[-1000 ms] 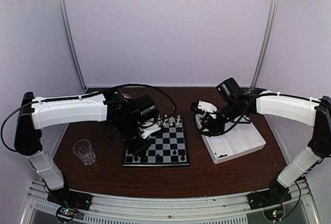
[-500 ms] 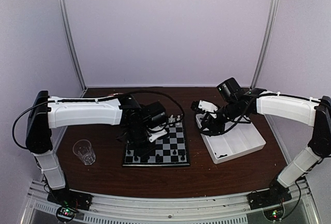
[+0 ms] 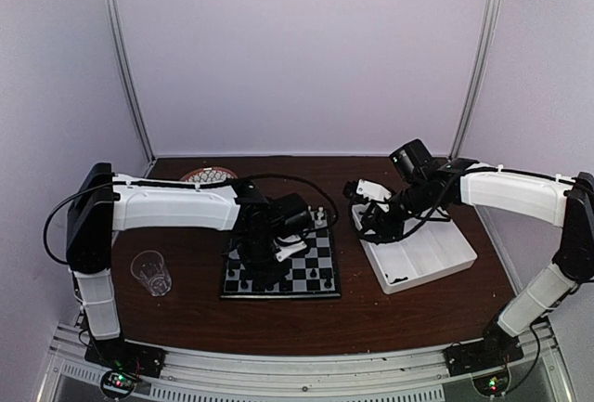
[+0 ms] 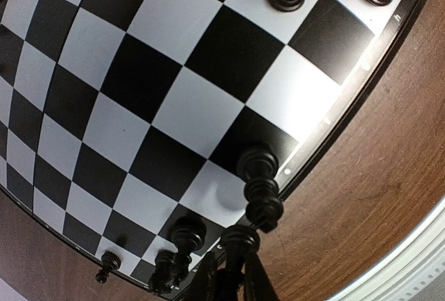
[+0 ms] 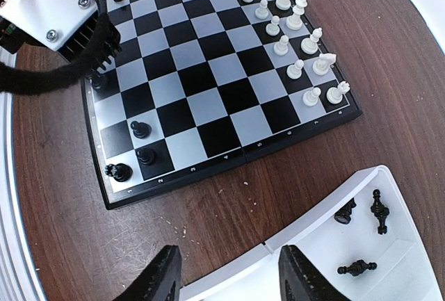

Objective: Set up the chess pieces on the board
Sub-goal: Place the king at e8.

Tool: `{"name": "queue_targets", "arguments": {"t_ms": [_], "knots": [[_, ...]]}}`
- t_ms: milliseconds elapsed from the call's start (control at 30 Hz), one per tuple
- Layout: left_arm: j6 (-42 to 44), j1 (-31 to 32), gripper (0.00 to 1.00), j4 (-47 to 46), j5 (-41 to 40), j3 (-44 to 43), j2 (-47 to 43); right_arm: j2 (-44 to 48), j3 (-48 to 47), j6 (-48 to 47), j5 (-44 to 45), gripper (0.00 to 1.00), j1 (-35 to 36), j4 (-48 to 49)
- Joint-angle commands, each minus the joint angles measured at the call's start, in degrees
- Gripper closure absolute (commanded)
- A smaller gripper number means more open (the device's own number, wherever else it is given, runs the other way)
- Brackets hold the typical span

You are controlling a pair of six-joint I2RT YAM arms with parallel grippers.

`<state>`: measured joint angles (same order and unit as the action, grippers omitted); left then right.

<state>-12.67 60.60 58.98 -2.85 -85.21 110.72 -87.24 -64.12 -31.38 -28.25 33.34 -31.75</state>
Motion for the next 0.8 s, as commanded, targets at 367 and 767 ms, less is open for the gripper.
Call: {"name": "queue_targets", "arguments": {"t_ms": [367, 767], "knots": [[0.4, -0.3, 0.94, -3.1, -2.1, -1.9, 3.3, 0.4, 0.8, 0.2, 0.3, 0.48, -0.6, 0.5], [0.4, -0.7, 0.89, -3.2, -2.9, -2.0, 4.0, 0.0, 0.7, 0.3, 0.0, 0.48, -0.7, 0.4]]}}
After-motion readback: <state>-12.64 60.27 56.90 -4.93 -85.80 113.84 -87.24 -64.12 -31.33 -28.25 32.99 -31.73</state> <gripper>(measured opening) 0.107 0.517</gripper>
